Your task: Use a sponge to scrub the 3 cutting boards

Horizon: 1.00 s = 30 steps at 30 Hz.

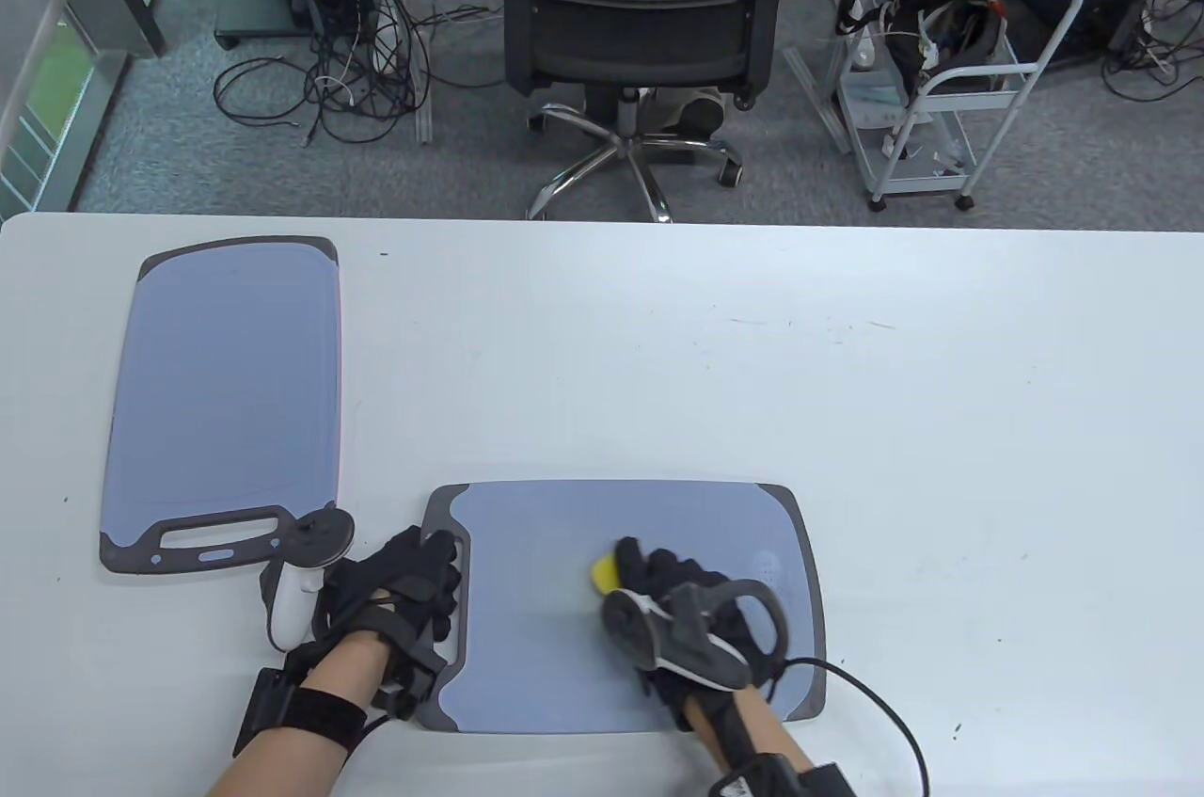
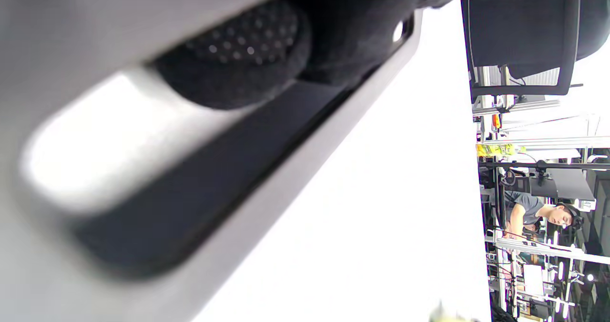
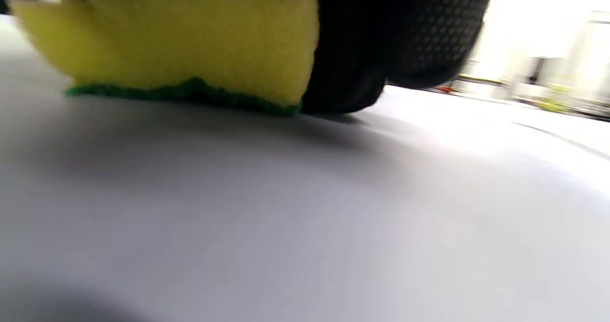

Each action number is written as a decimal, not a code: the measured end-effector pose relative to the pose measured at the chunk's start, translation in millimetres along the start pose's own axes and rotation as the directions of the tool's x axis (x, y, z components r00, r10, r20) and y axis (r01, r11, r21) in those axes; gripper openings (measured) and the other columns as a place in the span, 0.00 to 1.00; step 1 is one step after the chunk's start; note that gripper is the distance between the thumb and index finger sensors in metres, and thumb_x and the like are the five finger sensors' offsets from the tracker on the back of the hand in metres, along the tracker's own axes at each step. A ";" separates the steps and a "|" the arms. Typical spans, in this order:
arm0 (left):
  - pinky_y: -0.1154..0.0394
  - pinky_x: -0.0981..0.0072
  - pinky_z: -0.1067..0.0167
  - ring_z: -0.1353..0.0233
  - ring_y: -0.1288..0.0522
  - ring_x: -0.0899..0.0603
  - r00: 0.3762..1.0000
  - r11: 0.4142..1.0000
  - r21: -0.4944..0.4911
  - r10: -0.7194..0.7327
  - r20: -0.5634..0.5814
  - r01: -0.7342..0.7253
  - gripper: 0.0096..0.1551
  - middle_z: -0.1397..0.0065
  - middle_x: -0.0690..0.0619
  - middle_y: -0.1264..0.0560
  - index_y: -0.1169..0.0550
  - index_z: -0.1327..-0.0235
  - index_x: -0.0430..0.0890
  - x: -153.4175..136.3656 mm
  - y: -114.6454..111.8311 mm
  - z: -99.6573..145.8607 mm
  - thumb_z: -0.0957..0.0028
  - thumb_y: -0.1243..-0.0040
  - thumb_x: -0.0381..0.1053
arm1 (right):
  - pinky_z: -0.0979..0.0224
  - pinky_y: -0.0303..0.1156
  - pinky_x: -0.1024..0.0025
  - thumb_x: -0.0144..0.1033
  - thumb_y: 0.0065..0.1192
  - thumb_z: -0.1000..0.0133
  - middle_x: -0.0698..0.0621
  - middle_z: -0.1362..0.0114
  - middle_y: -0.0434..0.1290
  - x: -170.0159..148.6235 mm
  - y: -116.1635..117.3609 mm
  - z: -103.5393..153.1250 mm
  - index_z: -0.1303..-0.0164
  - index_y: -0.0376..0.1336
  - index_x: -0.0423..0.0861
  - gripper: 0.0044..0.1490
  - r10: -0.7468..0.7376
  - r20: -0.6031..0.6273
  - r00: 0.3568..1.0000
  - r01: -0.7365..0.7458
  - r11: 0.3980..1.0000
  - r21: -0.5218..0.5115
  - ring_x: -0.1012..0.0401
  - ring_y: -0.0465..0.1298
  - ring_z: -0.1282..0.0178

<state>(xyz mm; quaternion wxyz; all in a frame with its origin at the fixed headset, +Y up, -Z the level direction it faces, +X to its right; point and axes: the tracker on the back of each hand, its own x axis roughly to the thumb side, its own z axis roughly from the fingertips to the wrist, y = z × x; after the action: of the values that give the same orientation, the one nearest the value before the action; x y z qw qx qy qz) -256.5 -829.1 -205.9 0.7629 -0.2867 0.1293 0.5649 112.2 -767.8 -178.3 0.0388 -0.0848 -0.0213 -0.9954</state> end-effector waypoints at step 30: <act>0.09 0.66 0.61 0.63 0.13 0.59 0.999 0.999 -0.034 0.029 -0.013 -0.029 0.30 0.50 0.58 0.18 0.32 0.33 0.43 -0.6 2.5 -3.6 0.38 0.49 0.63 | 0.44 0.76 0.56 0.57 0.58 0.45 0.43 0.36 0.73 -43.4 13.1 22.4 0.24 0.60 0.44 0.43 0.015 -0.118 0.993 -0.011 0.999 0.040 0.54 0.78 0.48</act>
<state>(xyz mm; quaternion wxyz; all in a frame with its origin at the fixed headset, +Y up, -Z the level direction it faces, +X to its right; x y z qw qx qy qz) -258.5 -831.2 -209.1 0.7487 -0.3012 0.1285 0.5763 159.7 -776.6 -163.1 0.0481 -0.0250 -0.0380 -0.9978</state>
